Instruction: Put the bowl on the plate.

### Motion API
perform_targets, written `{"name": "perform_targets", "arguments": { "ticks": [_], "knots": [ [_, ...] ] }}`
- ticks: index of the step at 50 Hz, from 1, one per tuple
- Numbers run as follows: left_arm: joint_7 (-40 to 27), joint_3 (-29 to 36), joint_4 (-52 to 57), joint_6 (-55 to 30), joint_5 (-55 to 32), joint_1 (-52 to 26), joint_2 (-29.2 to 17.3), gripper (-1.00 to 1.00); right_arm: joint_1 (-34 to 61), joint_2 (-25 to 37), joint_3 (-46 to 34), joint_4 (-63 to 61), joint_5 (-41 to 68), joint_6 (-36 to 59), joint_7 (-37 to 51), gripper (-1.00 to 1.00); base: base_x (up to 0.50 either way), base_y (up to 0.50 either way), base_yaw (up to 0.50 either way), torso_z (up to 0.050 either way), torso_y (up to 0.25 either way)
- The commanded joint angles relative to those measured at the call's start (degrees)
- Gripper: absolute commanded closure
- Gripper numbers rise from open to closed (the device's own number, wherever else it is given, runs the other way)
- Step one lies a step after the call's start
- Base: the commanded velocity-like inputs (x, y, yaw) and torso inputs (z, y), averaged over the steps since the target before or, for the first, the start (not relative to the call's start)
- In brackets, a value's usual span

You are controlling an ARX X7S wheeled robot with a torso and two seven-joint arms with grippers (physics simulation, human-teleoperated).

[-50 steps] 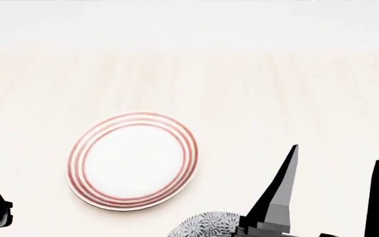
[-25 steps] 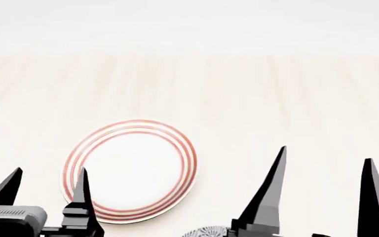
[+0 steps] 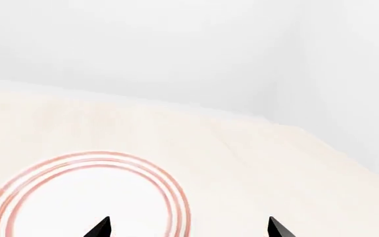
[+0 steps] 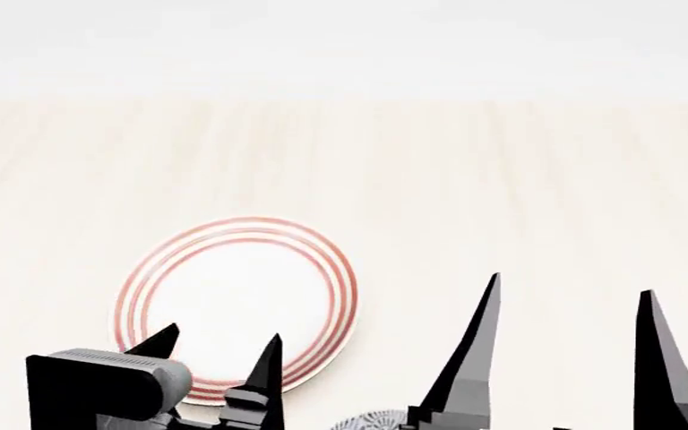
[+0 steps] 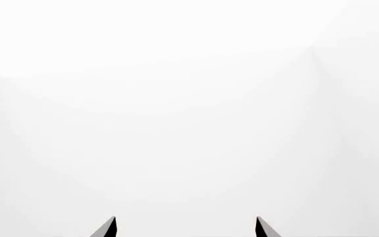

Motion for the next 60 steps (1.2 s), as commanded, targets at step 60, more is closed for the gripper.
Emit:
{"name": "perform_targets", "arguments": {
  "ticks": [60],
  "knots": [
    [-5.9, 2.8, -8.4, -7.8, -22.1, -4.4, -0.8, -1.0, 0.0, 2.0, -1.8, 0.9, -0.3, 0.4, 0.7, -1.0, 0.0, 0.0, 0.0, 0.0, 0.0]
  ]
}}
